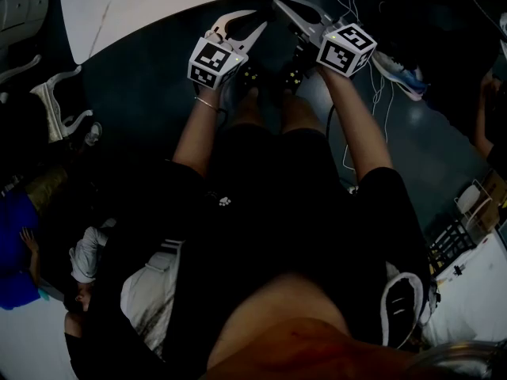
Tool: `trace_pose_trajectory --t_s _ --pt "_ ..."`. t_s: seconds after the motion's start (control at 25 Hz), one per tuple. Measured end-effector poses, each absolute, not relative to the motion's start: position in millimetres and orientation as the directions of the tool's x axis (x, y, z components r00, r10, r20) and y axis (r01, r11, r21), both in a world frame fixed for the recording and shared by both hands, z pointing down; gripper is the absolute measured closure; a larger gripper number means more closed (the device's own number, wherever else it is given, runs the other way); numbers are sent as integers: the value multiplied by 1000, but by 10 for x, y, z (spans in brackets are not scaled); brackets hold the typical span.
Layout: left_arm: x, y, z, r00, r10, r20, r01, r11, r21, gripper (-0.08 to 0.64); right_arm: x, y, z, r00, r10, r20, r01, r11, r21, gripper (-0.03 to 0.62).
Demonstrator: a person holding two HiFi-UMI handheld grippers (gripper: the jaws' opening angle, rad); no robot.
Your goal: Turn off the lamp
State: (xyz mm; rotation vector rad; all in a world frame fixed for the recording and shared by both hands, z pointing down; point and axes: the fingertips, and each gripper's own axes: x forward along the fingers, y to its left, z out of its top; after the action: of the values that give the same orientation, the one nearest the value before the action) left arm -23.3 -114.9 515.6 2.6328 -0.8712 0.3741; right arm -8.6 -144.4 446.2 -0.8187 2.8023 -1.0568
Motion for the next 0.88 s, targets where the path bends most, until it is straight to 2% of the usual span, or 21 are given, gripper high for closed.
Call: trace_pose_trajectory --t_s 0.28,0.56,0.68,0.88 --pt "35 -1215 5220 818 -455 353 -547 -803 234 486 -113 -1457 4356 -879 -468 91 -395 607 -689 585" --pt "47 -1301 5106 808 -491 324 -575 -778 253 496 -87 -1478 4318 -881 -471 52 -347 566 -748 585" --pt "71 -1231 5120 813 -469 347 -557 -800 224 535 -53 -1499 4324 -873 -485 46 -350 558 -753 584" --pt "110 -1130 5095 831 -434 349 -525 -820 229 538 -17 -1522 4314 -862 -504 52 -392 598 -699 583"
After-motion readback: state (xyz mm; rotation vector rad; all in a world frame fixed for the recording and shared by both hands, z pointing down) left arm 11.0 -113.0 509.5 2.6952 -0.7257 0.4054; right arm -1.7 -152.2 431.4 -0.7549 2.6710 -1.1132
